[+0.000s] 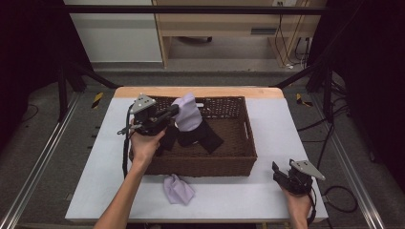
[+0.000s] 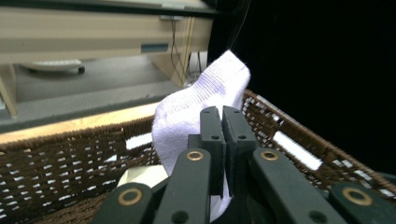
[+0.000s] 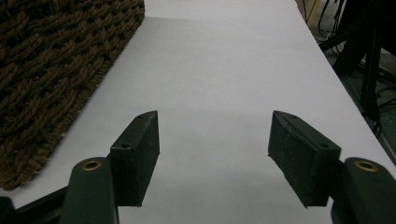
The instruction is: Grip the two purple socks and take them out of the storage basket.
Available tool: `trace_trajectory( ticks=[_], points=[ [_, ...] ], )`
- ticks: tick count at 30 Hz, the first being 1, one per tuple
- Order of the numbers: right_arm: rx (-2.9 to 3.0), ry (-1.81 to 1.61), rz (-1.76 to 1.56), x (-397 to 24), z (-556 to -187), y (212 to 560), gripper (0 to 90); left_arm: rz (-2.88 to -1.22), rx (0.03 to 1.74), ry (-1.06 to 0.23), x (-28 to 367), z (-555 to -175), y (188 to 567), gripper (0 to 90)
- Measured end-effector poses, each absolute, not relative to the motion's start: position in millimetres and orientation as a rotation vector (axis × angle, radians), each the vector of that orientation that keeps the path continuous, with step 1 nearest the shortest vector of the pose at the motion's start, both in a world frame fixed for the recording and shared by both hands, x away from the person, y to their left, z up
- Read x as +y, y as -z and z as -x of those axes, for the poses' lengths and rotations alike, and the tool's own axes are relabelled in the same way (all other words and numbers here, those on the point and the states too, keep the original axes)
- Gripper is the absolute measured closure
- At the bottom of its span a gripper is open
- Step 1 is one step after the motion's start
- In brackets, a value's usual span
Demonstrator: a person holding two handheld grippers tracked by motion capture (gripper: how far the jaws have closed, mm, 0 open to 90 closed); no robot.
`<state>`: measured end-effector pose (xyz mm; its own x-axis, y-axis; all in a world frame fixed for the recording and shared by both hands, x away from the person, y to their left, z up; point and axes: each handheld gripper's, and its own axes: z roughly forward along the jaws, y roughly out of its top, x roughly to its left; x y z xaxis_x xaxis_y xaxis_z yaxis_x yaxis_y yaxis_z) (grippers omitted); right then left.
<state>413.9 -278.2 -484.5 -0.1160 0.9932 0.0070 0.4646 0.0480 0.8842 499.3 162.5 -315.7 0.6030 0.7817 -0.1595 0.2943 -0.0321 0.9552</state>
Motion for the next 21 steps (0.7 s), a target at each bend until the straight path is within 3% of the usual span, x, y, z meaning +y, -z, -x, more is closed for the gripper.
trace_trajectory(
  ticks=[21],
  points=[
    [1.661,-1.008,-1.486,-278.3,-413.9,484.5,34.0,-1.581,0.705,-0.538,188.9,-406.9,270.4,86.8]
  ],
)
